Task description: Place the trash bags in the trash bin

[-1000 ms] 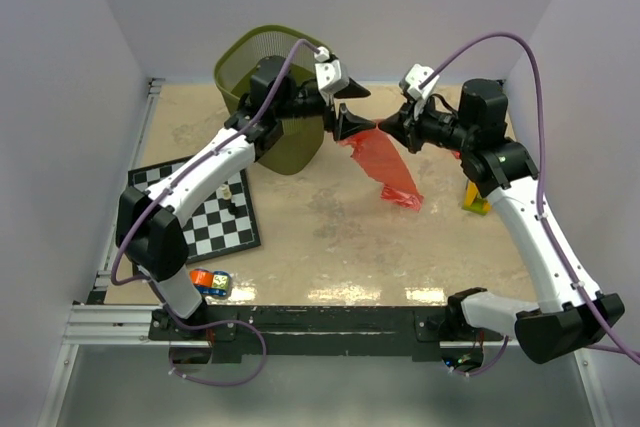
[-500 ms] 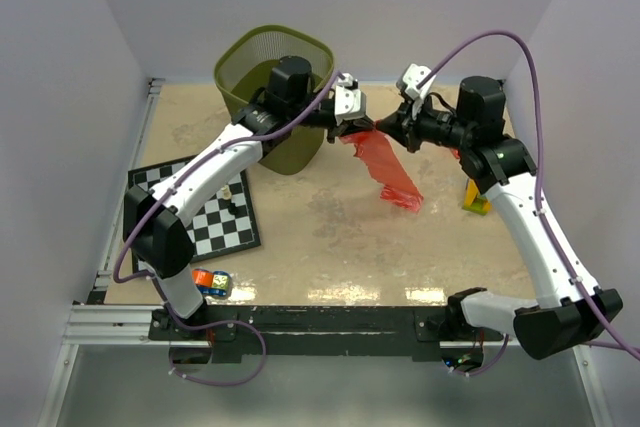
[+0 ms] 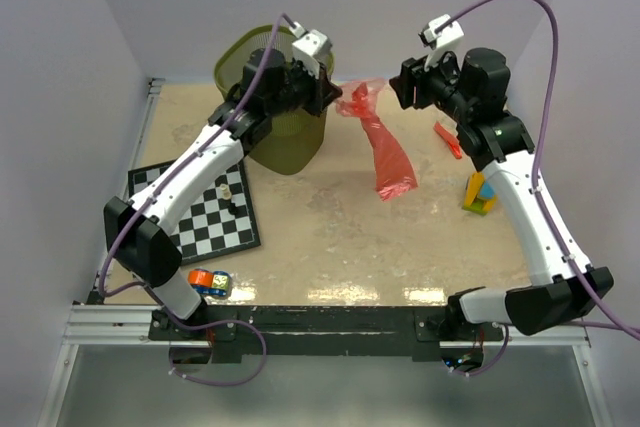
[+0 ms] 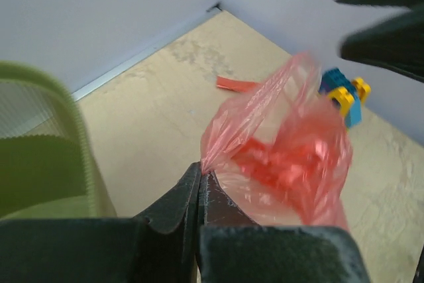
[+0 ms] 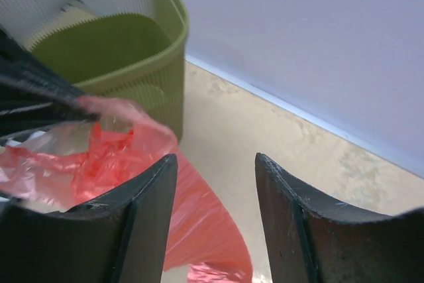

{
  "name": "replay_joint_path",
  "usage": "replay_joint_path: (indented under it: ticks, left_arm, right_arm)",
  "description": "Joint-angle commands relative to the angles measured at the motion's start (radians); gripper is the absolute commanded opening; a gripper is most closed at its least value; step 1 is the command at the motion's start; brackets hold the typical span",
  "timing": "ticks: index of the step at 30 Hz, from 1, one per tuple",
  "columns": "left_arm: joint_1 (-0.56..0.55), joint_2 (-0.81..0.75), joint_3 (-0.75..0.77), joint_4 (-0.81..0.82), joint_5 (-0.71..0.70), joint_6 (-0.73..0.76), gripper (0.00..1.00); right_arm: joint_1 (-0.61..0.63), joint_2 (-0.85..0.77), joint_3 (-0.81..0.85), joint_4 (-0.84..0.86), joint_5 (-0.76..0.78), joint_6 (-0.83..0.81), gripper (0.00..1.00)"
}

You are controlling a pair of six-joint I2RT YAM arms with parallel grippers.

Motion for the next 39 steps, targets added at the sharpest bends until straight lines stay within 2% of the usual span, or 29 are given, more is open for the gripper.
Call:
replay_joint_path:
  ticks: [1, 7, 13, 22, 26, 30, 35, 39]
  left_arm:
    - [0.021, -0.076, -0.013, 0.069, -0.166, -0.23, 0.0]
    - [0.021, -0.088, -0.021, 0.077, -0.17, -0.205, 0.0]
    - [0.021, -0.095, -0.021, 0.095, -0.156, -0.199, 0.0]
    - [0.018, -0.101, -0.021, 0.125, -0.098, -0.188, 0.0]
    - [0.019, -0.102, -0.033, 0.132, -0.055, -0.172, 0.0]
    - [0.018, -0.102, -0.049, 0.143, -0.024, -0.152, 0.0]
    - [0.016, -0.095, -0.055, 0.199, 0.034, -0.162, 0.0]
    - [0.016, -0.088, -0.055, 0.223, 0.089, -0.148, 0.0]
  right_arm:
    - [-0.001, -0.038, 0.001, 0.051, -0.15, 0.079, 0.54]
    - [-0.002, -0.045, -0.076, 0.114, -0.29, 0.211, 0.64]
    - [-0.01, 0.026, -0.067, 0.157, -0.307, 0.325, 0.72]
    - [-0.045, 0.106, -0.067, 0.207, -0.339, 0.44, 0.69]
    - [-0.078, 0.138, -0.116, 0.302, -0.543, 0.562, 0.68]
    - [-0.078, 0.152, -0.15, 0.354, -0.651, 0.642, 0.73]
    - [-0.073, 0.169, -0.173, 0.348, -0.637, 0.639, 0.7]
    - [-0.073, 0.175, -0.202, 0.347, -0.642, 0.636, 0.57]
